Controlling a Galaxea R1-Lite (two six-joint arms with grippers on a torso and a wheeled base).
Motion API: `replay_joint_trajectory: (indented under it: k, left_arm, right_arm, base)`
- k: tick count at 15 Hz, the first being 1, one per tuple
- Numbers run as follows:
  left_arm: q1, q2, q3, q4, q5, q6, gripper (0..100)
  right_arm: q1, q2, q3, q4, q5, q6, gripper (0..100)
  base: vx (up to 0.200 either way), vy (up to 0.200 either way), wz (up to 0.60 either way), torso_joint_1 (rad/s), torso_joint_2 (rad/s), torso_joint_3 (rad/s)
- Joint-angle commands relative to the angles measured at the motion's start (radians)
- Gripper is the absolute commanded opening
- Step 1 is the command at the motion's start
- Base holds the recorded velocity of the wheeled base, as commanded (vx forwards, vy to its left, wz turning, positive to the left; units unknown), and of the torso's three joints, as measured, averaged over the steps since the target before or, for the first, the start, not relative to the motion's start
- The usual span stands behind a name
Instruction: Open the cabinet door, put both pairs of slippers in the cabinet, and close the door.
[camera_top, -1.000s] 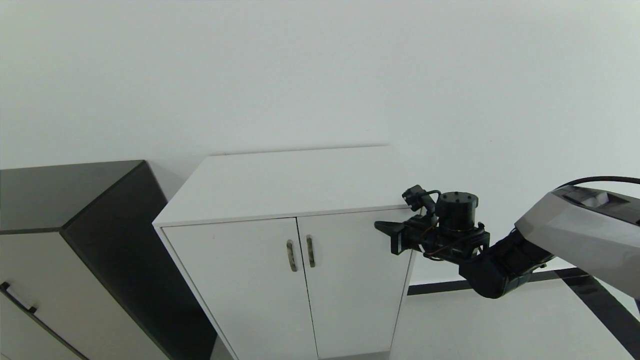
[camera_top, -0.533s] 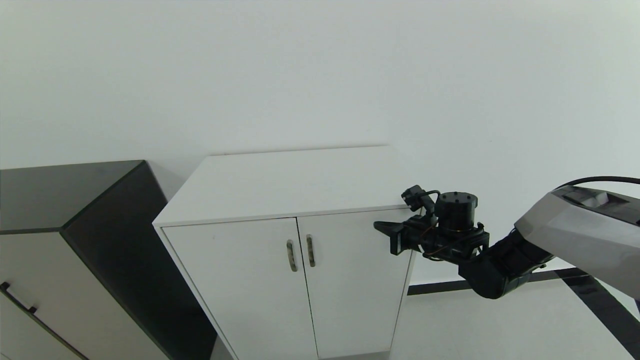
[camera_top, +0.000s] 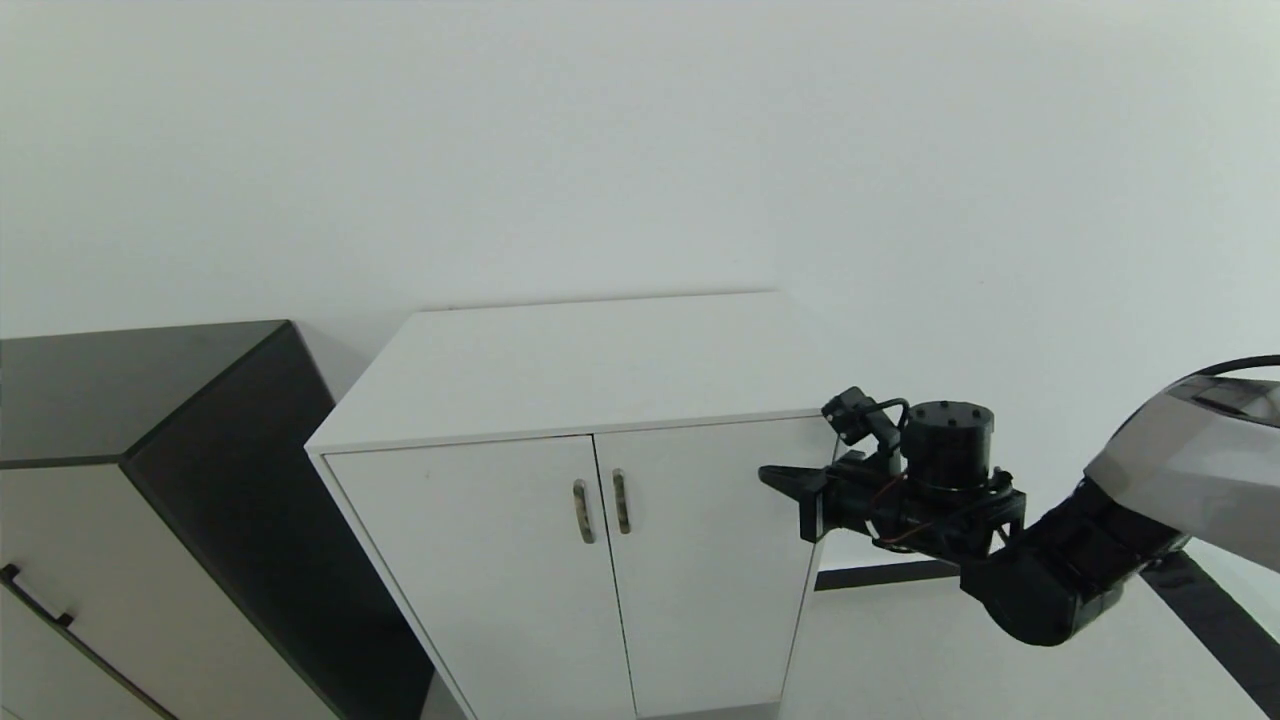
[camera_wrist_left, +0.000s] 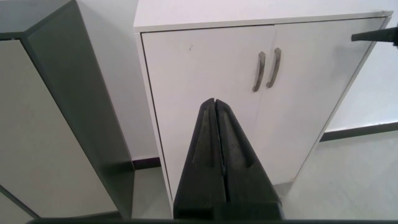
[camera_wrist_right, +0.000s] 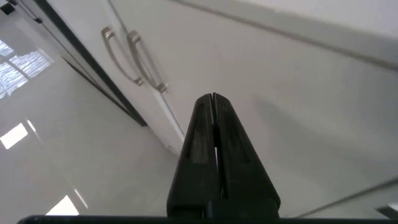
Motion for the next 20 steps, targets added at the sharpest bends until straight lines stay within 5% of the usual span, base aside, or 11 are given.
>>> replay_joint_trajectory:
  k: [1, 8, 12, 14, 20]
  left_arm:
    - [0.0, 0.001, 0.0, 0.0, 0.0, 0.001, 0]
    - [0.0, 0.001, 0.0, 0.0, 0.002, -0.001, 0]
    - [0.0, 0.001, 0.0, 0.0, 0.005, -0.001, 0]
    - [0.0, 0.001, 0.0, 0.0, 0.009, -0.002, 0]
    - [0.0, 0.001, 0.0, 0.0, 0.014, -0.002, 0]
  right_arm:
    - [0.007, -0.13, 0.165, -0.056, -0.003, -0.002, 0]
    - [-0.036, -0.406, 0.55, -0.089, -0.171, -0.012, 0]
    - [-0.231, -0.656, 0.821, -0.058, -0.199, -0.055, 0]
    - [-0.363, -0.86, 0.815, 0.206, -0.2, -0.071, 0]
    - [-0.42, -1.403, 0.806, 0.829, -0.291, -0.083, 0]
  base:
    - [0.0, 0.0, 0.0, 0.0, 0.0, 0.0]
    - [0.0, 0.0, 0.0, 0.0, 0.0, 0.0]
    - [0.0, 0.0, 0.0, 0.0, 0.0, 0.0]
    - [0.0, 0.0, 0.0, 0.0, 0.0, 0.0]
    - [0.0, 0.0, 0.0, 0.0, 0.0, 0.0]
